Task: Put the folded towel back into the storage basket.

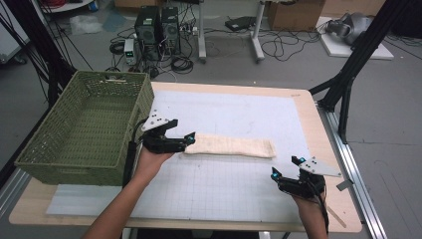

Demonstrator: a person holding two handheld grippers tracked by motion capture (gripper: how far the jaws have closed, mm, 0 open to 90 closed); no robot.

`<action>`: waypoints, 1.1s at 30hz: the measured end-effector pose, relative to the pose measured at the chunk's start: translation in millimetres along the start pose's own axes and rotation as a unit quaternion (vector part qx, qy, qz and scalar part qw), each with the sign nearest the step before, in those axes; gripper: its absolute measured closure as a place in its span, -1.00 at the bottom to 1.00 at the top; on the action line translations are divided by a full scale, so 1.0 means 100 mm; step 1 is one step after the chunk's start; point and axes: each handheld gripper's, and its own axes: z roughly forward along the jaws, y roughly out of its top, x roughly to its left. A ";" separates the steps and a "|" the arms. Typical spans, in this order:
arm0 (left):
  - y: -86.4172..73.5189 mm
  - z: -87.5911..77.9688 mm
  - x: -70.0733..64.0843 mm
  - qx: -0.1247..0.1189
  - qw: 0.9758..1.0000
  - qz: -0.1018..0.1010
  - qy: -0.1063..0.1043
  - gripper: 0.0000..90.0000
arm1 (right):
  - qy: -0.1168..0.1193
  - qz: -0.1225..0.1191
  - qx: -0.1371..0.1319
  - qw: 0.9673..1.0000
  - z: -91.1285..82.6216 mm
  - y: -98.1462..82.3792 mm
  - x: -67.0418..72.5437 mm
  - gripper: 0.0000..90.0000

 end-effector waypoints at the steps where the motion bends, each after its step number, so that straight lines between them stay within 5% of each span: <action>1: -0.01 0.03 0.01 0.005 1.000 -0.004 0.001 -0.64 | 0.001 0.000 -0.001 1.000 0.00 0.00 0.00 -0.64; 14: -0.21 0.34 0.12 0.088 0.996 -0.013 0.022 -0.51 | 0.002 -0.001 -0.001 1.000 0.00 0.00 -0.01 -0.64; 33: -0.43 0.58 0.16 0.155 0.987 -0.011 0.040 -0.36 | 0.001 0.000 0.000 1.000 0.00 -0.01 0.00 -0.64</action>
